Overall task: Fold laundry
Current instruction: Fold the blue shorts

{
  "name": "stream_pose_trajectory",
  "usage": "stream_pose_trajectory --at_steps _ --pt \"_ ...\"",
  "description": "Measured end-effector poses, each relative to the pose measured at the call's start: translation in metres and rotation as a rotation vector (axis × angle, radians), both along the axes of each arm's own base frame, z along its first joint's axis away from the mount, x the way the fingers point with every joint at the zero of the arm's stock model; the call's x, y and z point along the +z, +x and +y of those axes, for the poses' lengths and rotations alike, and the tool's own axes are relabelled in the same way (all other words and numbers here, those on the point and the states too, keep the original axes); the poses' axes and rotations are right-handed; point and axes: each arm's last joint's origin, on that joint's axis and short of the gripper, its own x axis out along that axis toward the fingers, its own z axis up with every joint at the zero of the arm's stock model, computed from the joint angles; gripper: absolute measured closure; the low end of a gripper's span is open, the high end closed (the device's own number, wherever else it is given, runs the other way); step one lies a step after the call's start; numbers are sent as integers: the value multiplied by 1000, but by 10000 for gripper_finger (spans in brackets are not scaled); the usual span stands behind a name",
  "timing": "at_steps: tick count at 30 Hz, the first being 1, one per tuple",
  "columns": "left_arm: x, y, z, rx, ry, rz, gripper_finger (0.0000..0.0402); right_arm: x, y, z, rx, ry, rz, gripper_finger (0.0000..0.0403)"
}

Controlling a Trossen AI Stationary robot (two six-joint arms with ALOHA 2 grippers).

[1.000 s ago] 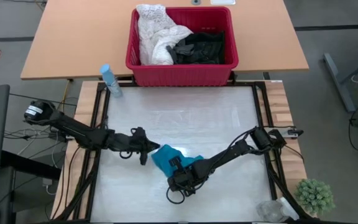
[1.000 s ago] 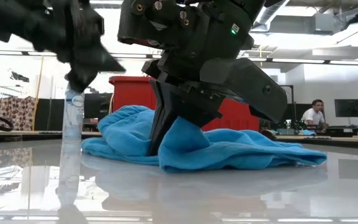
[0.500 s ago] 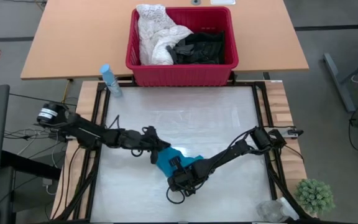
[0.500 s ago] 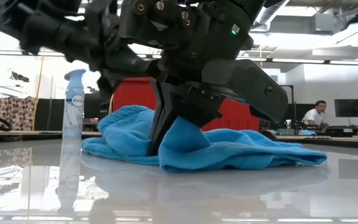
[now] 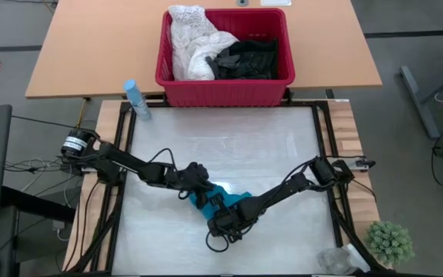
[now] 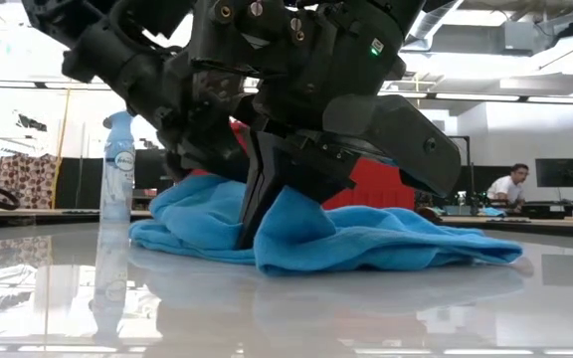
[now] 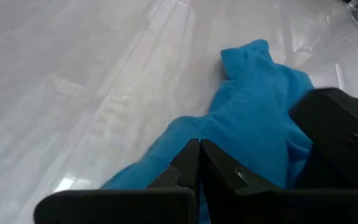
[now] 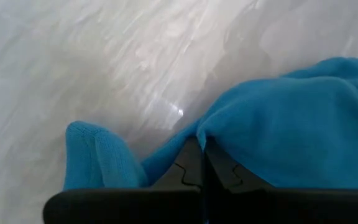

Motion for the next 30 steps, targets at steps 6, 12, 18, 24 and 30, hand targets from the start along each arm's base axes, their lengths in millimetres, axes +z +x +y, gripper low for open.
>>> stream_pose_trajectory --at_steps 6,12,18,24,30 --pt "-1 -15 -5 62 84 114 401 0 0 0 -1 1 0 385" --pt "-4 -18 -8 37 83 160 401 0 1 -3 -7 7 2 385" --pt "-8 -24 -6 39 94 229 401 0 1 -2 -17 13 2 385" --pt "-18 -31 -4 43 115 294 401 0 1 -2 -87 46 -4 366" --pt "-23 -36 -3 49 132 324 401 8 0 -7 -158 79 2 321"
